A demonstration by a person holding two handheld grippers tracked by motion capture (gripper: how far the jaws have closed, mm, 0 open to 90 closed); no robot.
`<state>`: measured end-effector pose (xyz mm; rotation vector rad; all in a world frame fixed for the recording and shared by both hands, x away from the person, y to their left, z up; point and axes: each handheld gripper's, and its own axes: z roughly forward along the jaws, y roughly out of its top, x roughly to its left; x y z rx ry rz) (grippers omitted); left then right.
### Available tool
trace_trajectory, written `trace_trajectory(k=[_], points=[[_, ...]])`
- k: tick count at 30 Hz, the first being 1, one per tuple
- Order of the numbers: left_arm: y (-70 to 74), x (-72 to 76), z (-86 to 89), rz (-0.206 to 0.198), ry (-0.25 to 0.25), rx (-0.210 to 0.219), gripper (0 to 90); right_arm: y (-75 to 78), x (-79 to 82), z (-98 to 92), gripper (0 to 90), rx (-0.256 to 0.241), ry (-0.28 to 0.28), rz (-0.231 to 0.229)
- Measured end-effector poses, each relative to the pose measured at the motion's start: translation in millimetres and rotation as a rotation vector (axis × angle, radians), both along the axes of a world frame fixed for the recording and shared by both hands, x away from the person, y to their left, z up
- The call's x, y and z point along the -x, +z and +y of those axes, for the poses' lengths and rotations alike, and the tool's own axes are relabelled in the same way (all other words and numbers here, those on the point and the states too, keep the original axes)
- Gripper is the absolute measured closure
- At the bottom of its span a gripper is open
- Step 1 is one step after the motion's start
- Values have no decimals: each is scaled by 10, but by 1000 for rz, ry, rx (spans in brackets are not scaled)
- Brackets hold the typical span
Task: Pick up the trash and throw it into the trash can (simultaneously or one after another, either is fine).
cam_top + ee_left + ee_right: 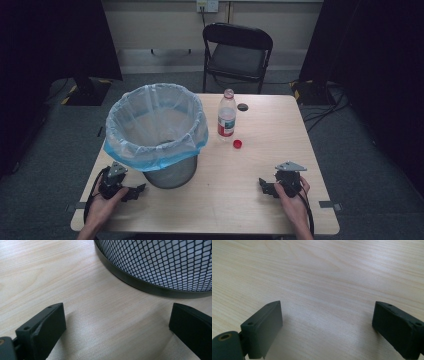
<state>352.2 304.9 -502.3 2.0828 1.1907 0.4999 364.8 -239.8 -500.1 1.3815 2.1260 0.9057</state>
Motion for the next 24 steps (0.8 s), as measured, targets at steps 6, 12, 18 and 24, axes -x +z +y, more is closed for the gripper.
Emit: trace_trajectory(k=[6,12,18,24], points=[[0,-1,1,1,-1,0,3,1,4,3,85,0,-5,1],[0,-2,2,1,-2,0,3,3,13,4,89,0,-1,0],[0,-4,4,3,-6,4,2,67,7,-34,137,-68,10,25],[0,-6,5,3,-7,3,2,184,-22,28,141,-81,55,14]])
